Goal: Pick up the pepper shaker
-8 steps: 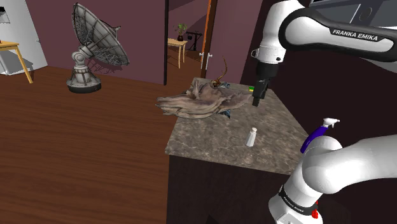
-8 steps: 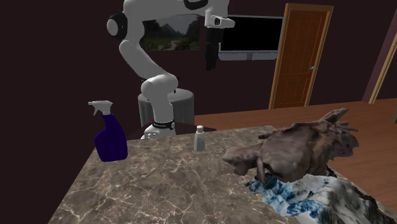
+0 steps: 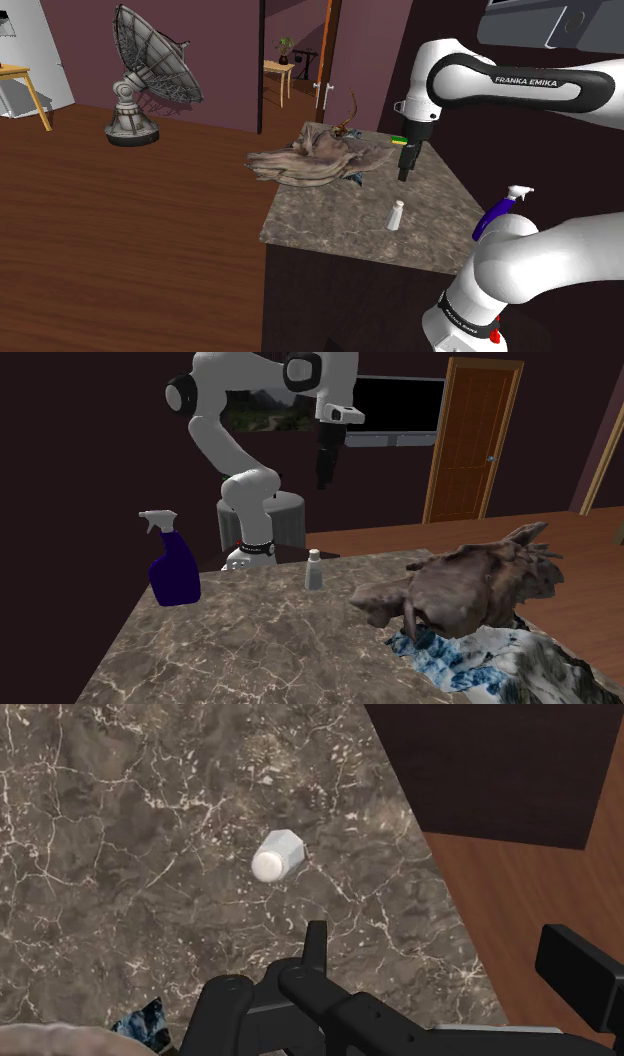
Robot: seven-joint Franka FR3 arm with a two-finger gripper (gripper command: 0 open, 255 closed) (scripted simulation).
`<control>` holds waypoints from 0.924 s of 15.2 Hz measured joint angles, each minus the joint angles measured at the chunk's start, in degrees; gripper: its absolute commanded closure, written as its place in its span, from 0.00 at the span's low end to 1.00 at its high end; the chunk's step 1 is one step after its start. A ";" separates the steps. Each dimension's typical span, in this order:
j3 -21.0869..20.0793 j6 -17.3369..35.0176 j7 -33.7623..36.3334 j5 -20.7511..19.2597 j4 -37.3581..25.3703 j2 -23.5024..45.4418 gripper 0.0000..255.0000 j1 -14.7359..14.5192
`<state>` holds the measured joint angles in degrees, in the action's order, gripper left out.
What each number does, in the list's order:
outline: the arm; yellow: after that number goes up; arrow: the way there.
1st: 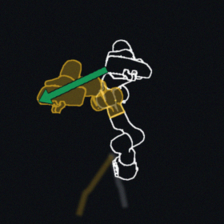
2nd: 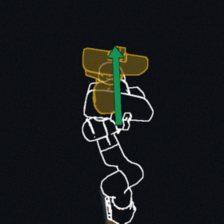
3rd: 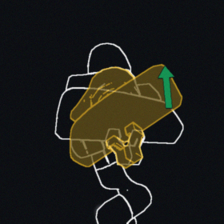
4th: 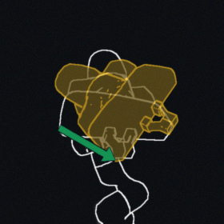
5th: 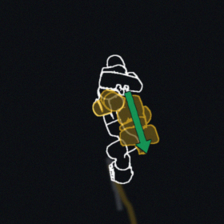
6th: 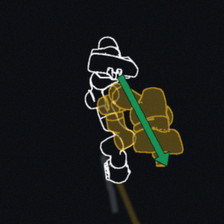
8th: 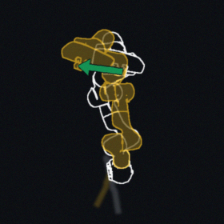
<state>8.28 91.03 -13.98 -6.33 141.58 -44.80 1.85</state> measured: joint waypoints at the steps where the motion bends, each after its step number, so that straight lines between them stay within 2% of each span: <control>1: 1.21 1.33 -1.24 -0.74 1.28 0.27 0.00 0.36; 11: 13.03 16.05 -12.92 -7.13 8.78 9.72 0.00 3.38; 14: 15.02 19.64 -14.65 -7.81 9.63 12.76 0.00 3.50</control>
<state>23.29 110.67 -28.62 -14.14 151.21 -32.05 5.35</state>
